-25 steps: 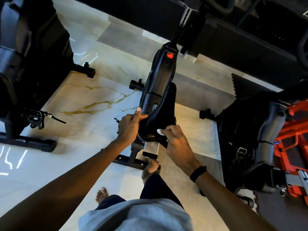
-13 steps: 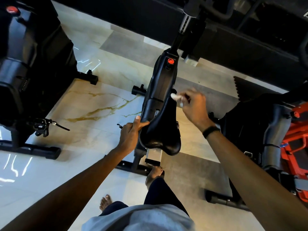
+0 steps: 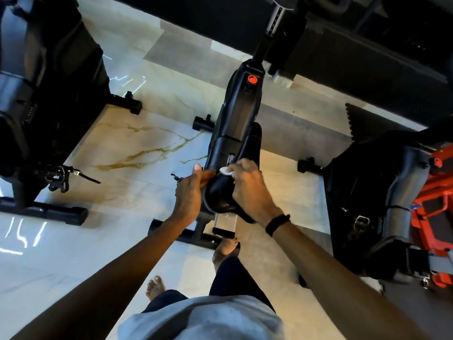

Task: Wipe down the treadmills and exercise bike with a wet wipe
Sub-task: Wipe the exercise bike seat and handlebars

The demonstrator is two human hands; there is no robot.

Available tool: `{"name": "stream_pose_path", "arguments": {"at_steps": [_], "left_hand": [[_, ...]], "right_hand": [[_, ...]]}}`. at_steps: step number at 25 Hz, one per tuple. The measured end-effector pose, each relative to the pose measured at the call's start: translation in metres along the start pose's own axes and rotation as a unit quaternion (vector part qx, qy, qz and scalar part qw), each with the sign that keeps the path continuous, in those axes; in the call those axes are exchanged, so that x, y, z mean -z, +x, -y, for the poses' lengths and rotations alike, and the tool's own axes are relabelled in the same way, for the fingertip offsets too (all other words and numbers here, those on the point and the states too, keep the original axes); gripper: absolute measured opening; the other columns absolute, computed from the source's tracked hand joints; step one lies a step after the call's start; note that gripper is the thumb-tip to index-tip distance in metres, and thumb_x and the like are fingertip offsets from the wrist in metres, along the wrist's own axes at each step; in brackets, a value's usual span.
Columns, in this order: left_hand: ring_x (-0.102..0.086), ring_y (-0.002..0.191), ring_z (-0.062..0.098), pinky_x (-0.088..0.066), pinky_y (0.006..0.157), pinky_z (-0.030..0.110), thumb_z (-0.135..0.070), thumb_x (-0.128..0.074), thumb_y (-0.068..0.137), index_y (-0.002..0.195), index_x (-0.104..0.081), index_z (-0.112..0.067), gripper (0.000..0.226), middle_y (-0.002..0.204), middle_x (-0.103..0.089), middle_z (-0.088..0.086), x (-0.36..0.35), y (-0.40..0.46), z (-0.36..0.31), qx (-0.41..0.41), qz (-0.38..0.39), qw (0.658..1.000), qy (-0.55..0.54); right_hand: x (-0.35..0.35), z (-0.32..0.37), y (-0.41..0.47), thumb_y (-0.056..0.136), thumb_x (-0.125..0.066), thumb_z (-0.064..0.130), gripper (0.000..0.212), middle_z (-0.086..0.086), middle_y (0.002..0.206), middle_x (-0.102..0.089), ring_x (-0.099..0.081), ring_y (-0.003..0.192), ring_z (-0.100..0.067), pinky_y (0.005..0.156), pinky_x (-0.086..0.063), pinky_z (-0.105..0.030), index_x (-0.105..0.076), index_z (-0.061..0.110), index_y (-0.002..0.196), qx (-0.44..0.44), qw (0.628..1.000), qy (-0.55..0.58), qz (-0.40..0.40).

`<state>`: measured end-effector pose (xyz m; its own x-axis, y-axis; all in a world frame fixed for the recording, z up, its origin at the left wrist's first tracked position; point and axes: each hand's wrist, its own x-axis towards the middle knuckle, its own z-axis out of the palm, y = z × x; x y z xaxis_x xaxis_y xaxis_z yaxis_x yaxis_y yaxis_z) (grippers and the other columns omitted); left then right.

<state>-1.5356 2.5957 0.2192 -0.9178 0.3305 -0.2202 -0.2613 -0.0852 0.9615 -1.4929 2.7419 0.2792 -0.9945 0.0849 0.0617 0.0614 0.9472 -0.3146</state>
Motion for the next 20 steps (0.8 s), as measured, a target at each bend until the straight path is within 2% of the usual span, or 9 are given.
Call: {"name": "stream_pose_path", "arguments": {"at_steps": [2,6,9,11,14,15,17,19,20], "left_hand": [[-0.071,0.095,0.008,-0.053,0.081,0.015,-0.040,-0.025,0.108,0.120,-0.065,-0.007,0.054,0.104,-0.074,0.006,0.001,0.004,-0.002,0.019,-0.010,0.999,-0.043],[-0.071,0.088,0.008,-0.051,0.073,0.011,-0.043,-0.021,0.107,0.132,-0.053,0.001,0.060,0.102,-0.073,0.012,0.006,0.013,-0.004,0.029,-0.009,0.998,-0.048],[-0.071,0.088,0.007,-0.051,0.074,0.010,-0.045,-0.017,0.107,0.132,-0.053,0.004,0.065,0.101,-0.073,0.011,0.009,0.014,-0.006,0.042,0.001,0.998,-0.055],[-0.071,0.088,0.006,-0.050,0.071,0.009,-0.050,-0.018,0.104,0.132,-0.052,0.002,0.068,0.103,-0.073,0.010,0.010,0.012,-0.007,0.044,0.006,0.997,-0.059],[-0.072,0.088,0.008,-0.055,0.079,0.017,-0.055,-0.027,0.102,0.135,-0.049,-0.005,0.064,0.103,-0.072,0.012,0.010,0.007,-0.009,0.037,-0.011,0.996,-0.083],[-0.072,0.086,0.009,-0.057,0.079,0.021,-0.055,-0.033,0.103,0.132,-0.049,-0.009,0.057,0.102,-0.071,0.012,0.011,0.004,-0.009,0.029,-0.022,0.994,-0.102],[-0.071,0.089,0.019,-0.055,0.067,0.019,-0.055,-0.037,0.091,0.124,-0.046,-0.017,0.050,0.102,-0.068,0.012,0.012,0.002,-0.012,0.019,-0.038,0.989,-0.145],[-0.065,0.104,0.037,-0.053,0.063,0.015,-0.063,-0.039,0.084,0.123,-0.043,-0.021,0.057,0.115,-0.061,0.018,0.011,0.001,-0.016,0.029,-0.053,0.987,-0.150],[-0.061,0.109,0.043,-0.053,0.063,0.015,-0.075,-0.045,0.080,0.122,-0.043,-0.023,0.066,0.122,-0.056,0.021,0.011,0.000,-0.018,0.031,-0.057,0.987,-0.145]], "right_hand": [[-0.011,0.009,-0.023,0.079,-0.061,-0.007,0.042,-0.010,0.109,-0.058,-0.055,0.105,-0.026,0.094,-0.052,-0.038,-0.067,0.005,0.119,0.035,0.999,0.007,-0.005],[-0.011,0.025,-0.052,0.086,-0.037,0.017,0.043,-0.009,0.105,-0.058,-0.054,0.099,-0.023,0.091,-0.050,-0.031,-0.066,0.003,0.113,0.064,0.997,0.028,0.014],[-0.016,0.021,-0.058,0.080,-0.050,-0.007,0.031,-0.006,0.101,-0.057,-0.052,0.094,-0.021,0.087,-0.050,-0.029,-0.065,0.005,0.104,0.104,0.994,0.018,0.003],[-0.016,0.020,-0.064,0.077,-0.060,-0.013,0.035,-0.004,0.099,-0.056,-0.050,0.092,-0.015,0.081,-0.045,-0.024,-0.068,0.008,0.104,0.117,0.990,0.038,0.069],[0.005,0.019,-0.059,0.087,-0.066,-0.008,0.017,-0.001,0.092,-0.063,-0.055,0.085,-0.006,0.077,-0.042,-0.022,-0.074,0.003,0.097,0.116,0.950,0.149,0.247],[0.017,0.017,-0.044,0.089,-0.067,-0.005,0.015,0.002,0.093,-0.065,-0.059,0.087,-0.005,0.080,-0.045,-0.023,-0.075,0.004,0.098,0.081,0.947,0.188,0.247],[0.042,0.003,0.003,0.090,-0.068,-0.002,0.017,0.001,0.100,-0.068,-0.064,0.095,-0.013,0.087,-0.049,-0.028,-0.075,0.007,0.102,0.013,0.972,0.209,0.112],[0.062,-0.012,0.056,0.090,-0.066,-0.001,0.017,-0.005,0.102,-0.069,-0.063,0.097,-0.018,0.086,-0.048,-0.028,-0.075,0.010,0.101,-0.016,0.993,0.115,-0.035],[0.065,-0.018,0.076,0.090,-0.063,-0.002,0.017,-0.009,0.102,-0.067,-0.061,0.097,-0.020,0.084,-0.047,-0.028,-0.074,0.009,0.099,-0.020,0.997,0.047,-0.064]]}}
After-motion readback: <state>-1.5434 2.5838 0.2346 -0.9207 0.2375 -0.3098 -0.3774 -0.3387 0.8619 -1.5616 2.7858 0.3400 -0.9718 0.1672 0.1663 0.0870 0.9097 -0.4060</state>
